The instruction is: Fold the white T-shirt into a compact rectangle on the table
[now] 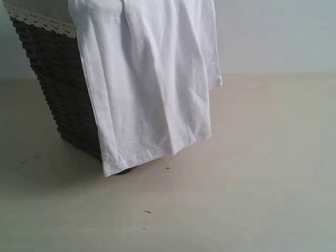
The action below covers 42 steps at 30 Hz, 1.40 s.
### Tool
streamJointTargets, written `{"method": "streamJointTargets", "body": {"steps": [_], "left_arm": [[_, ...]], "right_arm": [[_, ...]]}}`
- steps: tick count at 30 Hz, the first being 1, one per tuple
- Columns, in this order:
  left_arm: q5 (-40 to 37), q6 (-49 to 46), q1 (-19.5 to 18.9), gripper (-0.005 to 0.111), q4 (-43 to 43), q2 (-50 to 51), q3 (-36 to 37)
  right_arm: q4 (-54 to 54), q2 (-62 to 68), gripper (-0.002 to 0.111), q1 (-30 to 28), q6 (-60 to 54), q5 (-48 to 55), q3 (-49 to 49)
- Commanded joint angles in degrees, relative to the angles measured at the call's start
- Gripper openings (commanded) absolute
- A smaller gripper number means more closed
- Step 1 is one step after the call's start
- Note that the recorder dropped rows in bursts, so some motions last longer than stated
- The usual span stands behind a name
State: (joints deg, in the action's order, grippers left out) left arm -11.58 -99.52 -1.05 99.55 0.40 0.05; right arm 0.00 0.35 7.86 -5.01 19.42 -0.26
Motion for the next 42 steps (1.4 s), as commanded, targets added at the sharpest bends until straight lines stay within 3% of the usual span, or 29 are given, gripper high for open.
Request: {"method": "streamJointTargets", "body": {"steps": [1, 6, 12, 28, 32, 34, 42], "left_arm": [[2.98, 0.12, -0.13, 0.000, 0.39, -0.40, -0.05], [7.44, 0.12, -0.13, 0.000, 0.39, -0.40, -0.05], [2.55, 0.12, -0.13, 0.000, 0.39, -0.40, -0.05], [2.95, 0.12, -0.13, 0.000, 0.39, -0.40, -0.05], [2.95, 0.12, -0.13, 0.000, 0.39, -0.40, -0.05], [2.95, 0.12, -0.13, 0.000, 0.39, -0.40, -0.05], [2.95, 0.12, -0.13, 0.000, 0.39, -0.40, -0.05]], "right_arm": [[0.00, -0.35, 0.049, -0.32, -0.24, -0.73, 0.26], [0.00, -0.35, 0.049, -0.32, -0.24, -0.73, 0.26], [0.00, -0.35, 0.049, -0.32, -0.24, -0.73, 0.26], [0.00, -0.35, 0.049, -0.32, -0.24, -0.73, 0.26], [8.24, -0.35, 0.049, -0.32, 1.85, -0.73, 0.26], [11.97, -0.35, 0.049, -0.32, 1.04, -0.73, 0.26], [8.57, -0.35, 0.049, -0.22, -6.25, -0.84, 0.26]]}}
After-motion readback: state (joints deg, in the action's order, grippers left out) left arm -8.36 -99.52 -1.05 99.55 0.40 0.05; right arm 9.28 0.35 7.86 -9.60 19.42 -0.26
